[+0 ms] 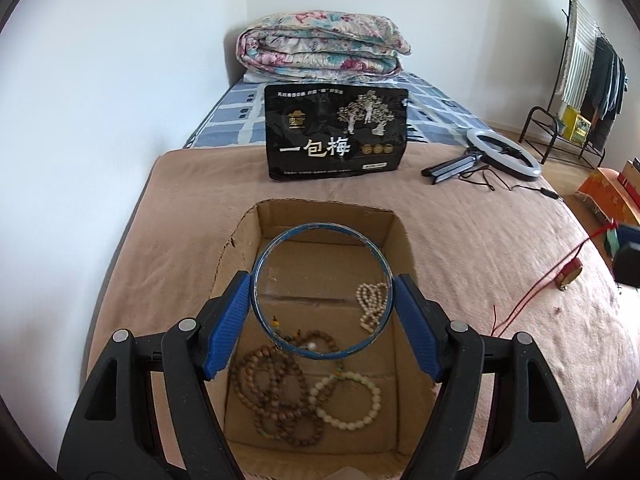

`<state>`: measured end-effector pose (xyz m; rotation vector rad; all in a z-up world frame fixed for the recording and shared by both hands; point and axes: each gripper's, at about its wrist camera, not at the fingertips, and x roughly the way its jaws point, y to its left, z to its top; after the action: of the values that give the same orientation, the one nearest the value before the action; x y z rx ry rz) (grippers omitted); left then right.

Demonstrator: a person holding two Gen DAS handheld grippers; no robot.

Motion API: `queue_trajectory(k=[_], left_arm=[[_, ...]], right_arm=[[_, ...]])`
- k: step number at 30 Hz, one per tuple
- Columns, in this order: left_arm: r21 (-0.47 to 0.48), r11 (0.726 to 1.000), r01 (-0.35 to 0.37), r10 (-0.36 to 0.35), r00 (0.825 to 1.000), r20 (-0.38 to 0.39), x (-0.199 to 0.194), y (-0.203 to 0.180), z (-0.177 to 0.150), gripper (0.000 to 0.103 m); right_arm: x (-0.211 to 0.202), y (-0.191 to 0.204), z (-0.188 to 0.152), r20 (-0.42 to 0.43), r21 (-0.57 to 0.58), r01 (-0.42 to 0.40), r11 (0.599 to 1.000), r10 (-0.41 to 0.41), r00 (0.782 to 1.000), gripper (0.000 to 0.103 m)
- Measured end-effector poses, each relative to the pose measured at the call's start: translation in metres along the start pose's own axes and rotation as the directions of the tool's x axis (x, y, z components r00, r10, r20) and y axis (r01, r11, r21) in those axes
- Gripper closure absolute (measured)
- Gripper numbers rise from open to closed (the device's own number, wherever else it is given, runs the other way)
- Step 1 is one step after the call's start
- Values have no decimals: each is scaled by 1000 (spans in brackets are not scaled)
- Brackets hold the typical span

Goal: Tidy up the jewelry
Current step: 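Carry the blue bangle and jade pendant over the cardboard box, then open both tools to drop the bangle and jade pendant into the box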

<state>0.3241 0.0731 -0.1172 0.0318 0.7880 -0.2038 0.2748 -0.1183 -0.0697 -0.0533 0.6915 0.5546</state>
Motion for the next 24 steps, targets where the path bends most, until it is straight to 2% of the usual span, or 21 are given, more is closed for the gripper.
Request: queue_trajectory(k=[11, 24], left_arm=[[-24, 1000, -1, 0, 1000, -31, 32, 12, 6, 29], [-40, 999, -4, 1, 997, -72, 52, 19, 3, 29]], right_arm=[[36, 15, 12, -24, -17, -29, 999, 29, 999, 87], [82, 11, -7, -120, 68, -66, 995, 74, 990, 87]])
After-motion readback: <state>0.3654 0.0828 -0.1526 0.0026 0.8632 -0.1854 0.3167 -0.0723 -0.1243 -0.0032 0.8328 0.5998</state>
